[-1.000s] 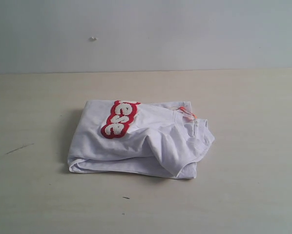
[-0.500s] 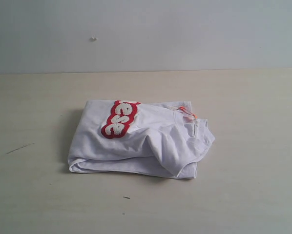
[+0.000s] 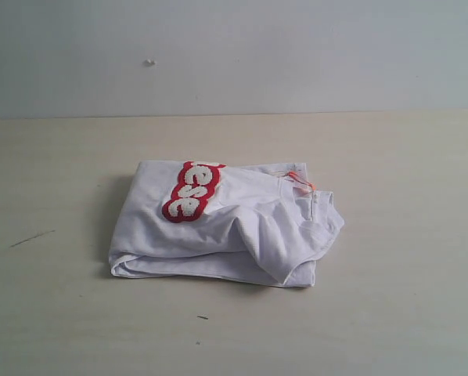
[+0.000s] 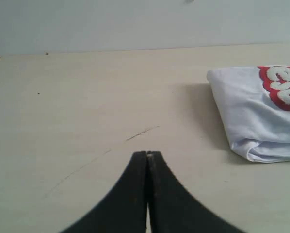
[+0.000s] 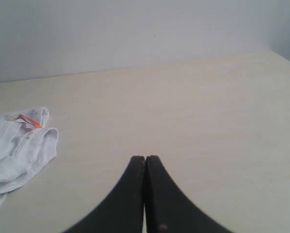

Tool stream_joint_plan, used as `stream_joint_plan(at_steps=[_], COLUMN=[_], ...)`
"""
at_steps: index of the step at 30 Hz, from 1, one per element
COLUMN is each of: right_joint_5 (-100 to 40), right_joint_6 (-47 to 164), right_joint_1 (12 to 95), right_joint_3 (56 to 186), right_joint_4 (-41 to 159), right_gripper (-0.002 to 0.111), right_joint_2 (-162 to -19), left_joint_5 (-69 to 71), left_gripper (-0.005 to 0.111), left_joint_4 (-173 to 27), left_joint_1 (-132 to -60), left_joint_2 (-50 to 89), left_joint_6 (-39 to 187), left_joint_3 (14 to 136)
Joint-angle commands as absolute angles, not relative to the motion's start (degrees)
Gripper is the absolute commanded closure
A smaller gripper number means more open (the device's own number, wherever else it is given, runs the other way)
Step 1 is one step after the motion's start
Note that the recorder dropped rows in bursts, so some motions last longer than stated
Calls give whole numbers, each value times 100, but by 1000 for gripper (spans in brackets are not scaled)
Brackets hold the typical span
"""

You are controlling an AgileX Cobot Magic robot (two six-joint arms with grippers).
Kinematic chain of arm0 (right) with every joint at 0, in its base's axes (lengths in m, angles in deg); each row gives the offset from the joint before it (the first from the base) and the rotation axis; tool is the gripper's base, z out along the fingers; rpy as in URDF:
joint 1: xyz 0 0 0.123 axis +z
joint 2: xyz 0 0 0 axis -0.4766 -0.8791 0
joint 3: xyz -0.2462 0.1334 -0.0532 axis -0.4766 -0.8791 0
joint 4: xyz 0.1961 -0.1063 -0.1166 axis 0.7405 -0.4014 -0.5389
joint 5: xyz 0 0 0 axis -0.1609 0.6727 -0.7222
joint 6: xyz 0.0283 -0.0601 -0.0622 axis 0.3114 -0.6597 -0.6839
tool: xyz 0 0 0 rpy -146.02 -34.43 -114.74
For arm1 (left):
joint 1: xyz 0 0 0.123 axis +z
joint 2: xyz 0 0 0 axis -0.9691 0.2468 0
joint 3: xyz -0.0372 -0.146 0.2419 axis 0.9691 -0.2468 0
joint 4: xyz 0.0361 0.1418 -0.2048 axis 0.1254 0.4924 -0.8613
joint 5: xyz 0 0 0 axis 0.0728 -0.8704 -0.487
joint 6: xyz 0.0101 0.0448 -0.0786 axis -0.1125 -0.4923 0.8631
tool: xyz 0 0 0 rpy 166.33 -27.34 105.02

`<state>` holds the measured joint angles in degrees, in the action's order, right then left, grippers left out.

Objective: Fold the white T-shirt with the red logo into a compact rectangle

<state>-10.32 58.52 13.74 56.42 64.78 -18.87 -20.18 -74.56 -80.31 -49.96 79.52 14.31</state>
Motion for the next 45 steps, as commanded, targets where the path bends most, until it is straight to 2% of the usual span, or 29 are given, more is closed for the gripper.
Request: stream_joint_plan(at_steps=[1,45], right_joint_5=[-1039,-1024], right_joint_6=[5934,6119], right_joint_1=[1336,1336], right_joint_3=[5616,5616], right_joint_4=[6318,6354], right_gripper=[108,108], right_joint_2=[-1855,-1855], left_joint_5=[-1951,-1951], left_gripper=[107,107], left_joint_4=[-7507,-7507], left_joint_1=[-8018,-8018], left_joint_2=[-5029,-5029], left_joint_6=[7957,7957], left_joint_3=[1417,1417])
